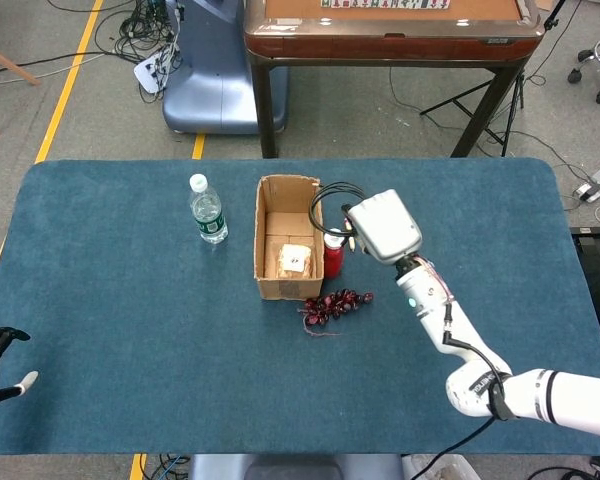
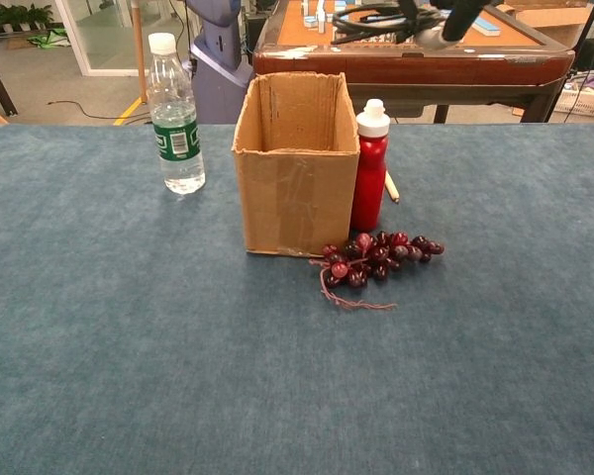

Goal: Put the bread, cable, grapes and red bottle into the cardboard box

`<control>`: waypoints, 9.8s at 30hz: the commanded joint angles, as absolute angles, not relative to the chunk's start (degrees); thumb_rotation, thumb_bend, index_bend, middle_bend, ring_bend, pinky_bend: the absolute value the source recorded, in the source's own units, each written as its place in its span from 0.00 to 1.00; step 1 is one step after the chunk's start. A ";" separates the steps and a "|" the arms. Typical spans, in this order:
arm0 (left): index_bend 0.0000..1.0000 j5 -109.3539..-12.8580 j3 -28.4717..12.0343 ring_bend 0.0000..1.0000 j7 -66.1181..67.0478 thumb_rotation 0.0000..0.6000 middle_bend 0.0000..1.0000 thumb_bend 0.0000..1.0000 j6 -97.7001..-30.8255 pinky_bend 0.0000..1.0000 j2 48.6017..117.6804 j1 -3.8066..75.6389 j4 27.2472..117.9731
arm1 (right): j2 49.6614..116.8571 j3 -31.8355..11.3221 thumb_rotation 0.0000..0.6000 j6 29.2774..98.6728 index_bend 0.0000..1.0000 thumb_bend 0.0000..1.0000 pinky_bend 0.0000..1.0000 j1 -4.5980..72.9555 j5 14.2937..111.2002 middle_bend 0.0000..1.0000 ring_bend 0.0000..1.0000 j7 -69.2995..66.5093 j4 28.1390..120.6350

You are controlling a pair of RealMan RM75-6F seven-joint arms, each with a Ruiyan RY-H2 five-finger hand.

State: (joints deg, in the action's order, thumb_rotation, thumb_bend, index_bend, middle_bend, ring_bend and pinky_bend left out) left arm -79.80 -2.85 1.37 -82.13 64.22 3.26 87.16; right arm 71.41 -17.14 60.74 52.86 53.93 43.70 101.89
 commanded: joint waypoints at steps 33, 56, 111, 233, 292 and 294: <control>0.37 -80.23 -2.68 0.27 0.93 1.00 0.33 0.15 -82.49 0.54 63.90 2.97 87.35 | 75.61 -12.56 1.00 68.38 0.26 0.00 0.99 51.34 66.81 1.00 1.00 32.85 100.74; 0.37 -79.98 -2.46 0.27 2.12 1.00 0.33 0.15 -81.49 0.54 64.67 3.39 86.79 | 73.85 -5.74 1.00 57.80 0.38 0.00 1.00 45.28 58.71 1.00 1.00 30.41 98.70; 0.52 -75.82 -2.44 0.27 2.66 1.00 0.33 0.15 -78.75 0.54 61.46 3.00 90.54 | 88.98 -1.52 1.00 38.25 0.54 0.00 1.00 62.26 33.79 1.00 1.00 34.68 80.09; 0.49 -77.14 -2.01 0.27 2.93 1.00 0.33 0.15 -78.82 0.54 62.22 3.35 89.63 | 95.68 -14.14 1.00 66.00 0.23 0.00 0.37 44.35 61.75 0.26 0.21 -4.21 70.21; 0.49 -77.26 -1.94 0.27 2.03 1.00 0.33 0.15 -78.89 0.54 61.82 3.18 89.81 | 113.08 -18.64 1.00 55.39 0.43 0.19 0.47 46.92 71.36 0.52 0.43 -26.41 41.21; 0.49 -77.27 -1.94 0.27 2.07 1.00 0.33 0.15 -78.91 0.54 61.83 3.17 89.80 | 113.22 -18.68 1.00 55.70 0.45 0.20 0.49 46.79 71.52 0.53 0.45 -26.79 40.82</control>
State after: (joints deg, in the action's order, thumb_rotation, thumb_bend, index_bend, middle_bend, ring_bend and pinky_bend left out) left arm -77.26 -1.94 2.07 -78.92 61.83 3.17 89.79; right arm 113.15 -18.66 55.59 46.85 71.44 -26.69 40.91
